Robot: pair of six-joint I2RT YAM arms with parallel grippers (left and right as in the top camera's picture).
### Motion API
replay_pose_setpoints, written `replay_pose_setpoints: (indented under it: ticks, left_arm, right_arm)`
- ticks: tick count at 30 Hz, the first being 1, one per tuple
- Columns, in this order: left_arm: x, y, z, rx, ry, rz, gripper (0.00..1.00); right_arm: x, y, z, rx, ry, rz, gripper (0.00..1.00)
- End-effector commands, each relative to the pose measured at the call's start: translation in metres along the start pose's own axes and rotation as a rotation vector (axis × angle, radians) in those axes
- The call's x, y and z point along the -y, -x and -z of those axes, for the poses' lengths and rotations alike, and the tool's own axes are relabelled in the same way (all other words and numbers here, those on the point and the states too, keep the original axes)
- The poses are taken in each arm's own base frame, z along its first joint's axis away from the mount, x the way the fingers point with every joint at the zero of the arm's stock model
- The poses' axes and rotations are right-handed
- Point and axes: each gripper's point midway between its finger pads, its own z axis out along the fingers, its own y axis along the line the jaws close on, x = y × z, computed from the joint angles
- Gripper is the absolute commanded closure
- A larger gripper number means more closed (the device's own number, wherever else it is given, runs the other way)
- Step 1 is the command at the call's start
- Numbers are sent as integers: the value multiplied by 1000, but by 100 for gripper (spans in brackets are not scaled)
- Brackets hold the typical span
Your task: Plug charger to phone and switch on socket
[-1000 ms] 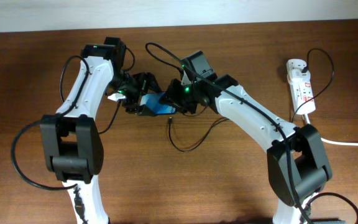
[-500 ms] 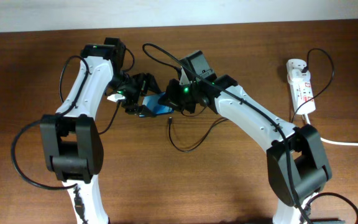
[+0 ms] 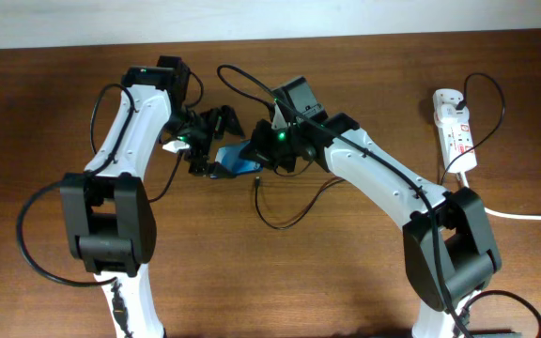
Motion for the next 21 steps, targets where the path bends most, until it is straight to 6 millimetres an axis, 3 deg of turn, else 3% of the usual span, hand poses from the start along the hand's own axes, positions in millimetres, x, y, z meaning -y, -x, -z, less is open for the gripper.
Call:
replay_pose_setpoints:
  ticks: [1, 4, 9, 13, 15, 16, 17, 20, 21]
  left_arm:
    - [6, -9, 6, -37, -24, -2, 1]
    - [6, -9, 6, -37, -25, -19, 1]
    - [13, -13, 6, -56, -56, -209, 1]
    - [30, -25, 9, -113, -142, -424, 1]
    - [38, -30, 11, -128, -185, -536, 1]
    - [42, -34, 12, -139, -214, -611, 1]
    - [48, -42, 15, -167, -258, -701, 1]
    - [59, -52, 20, -194, -328, -817, 1]
    - [65, -60, 24, -220, -374, -886, 1]
  right_arm:
    - [2, -4, -4, -22, 3, -10, 96]
    - [7, 5, 1, -6, 3, -20, 96]
    - [28, 37, 23, 45, 2, -45, 96]
    - [42, 56, 40, 77, 2, -43, 96]
    - [40, 62, 56, 82, 40, 1, 96]
    - [36, 65, 69, 102, 54, 60, 96]
    - [30, 70, 100, 162, 49, 137, 96]
    - [28, 74, 150, 281, -1, 178, 96]
    - [26, 73, 185, 360, -34, 216, 96]
